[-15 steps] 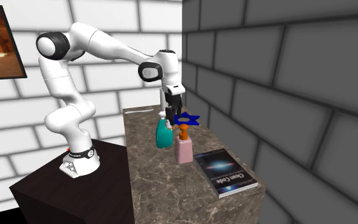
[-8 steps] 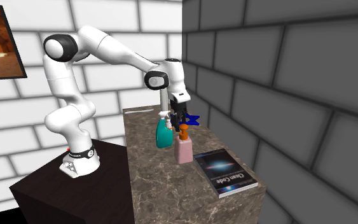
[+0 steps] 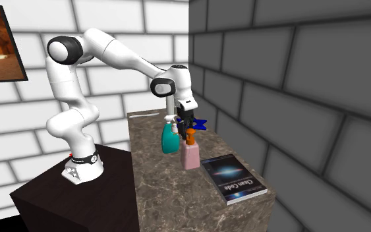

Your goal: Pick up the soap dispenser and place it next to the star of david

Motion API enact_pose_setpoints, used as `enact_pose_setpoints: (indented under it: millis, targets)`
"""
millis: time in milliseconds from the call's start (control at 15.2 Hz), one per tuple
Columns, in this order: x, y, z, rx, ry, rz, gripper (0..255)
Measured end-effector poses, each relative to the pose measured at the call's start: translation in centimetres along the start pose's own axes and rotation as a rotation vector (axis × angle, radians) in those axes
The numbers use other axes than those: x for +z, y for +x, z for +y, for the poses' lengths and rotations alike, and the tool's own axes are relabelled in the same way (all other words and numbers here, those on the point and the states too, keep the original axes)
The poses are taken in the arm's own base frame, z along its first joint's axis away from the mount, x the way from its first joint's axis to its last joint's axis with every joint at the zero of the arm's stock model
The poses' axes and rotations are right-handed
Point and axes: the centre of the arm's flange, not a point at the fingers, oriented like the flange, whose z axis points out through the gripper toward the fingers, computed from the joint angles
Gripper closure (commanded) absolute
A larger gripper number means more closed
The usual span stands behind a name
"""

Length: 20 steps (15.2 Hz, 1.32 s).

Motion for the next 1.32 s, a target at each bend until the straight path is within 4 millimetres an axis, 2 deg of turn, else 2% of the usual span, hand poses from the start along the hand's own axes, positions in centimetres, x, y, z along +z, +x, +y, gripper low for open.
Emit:
enact_pose_setpoints:
  millis: [66, 132, 792, 1320]
  targets:
    - [0.0, 0.0, 0.0, 0.0, 0.0, 0.0, 0]
    - [0.0, 0.0, 0.0, 0.0, 0.0, 0.0, 255]
    - [0.0, 0.0, 0.0, 0.0, 0.0, 0.001, 255]
    - [-3.6, 0.3, -0.3, 0.0, 0.0, 0.0, 255]
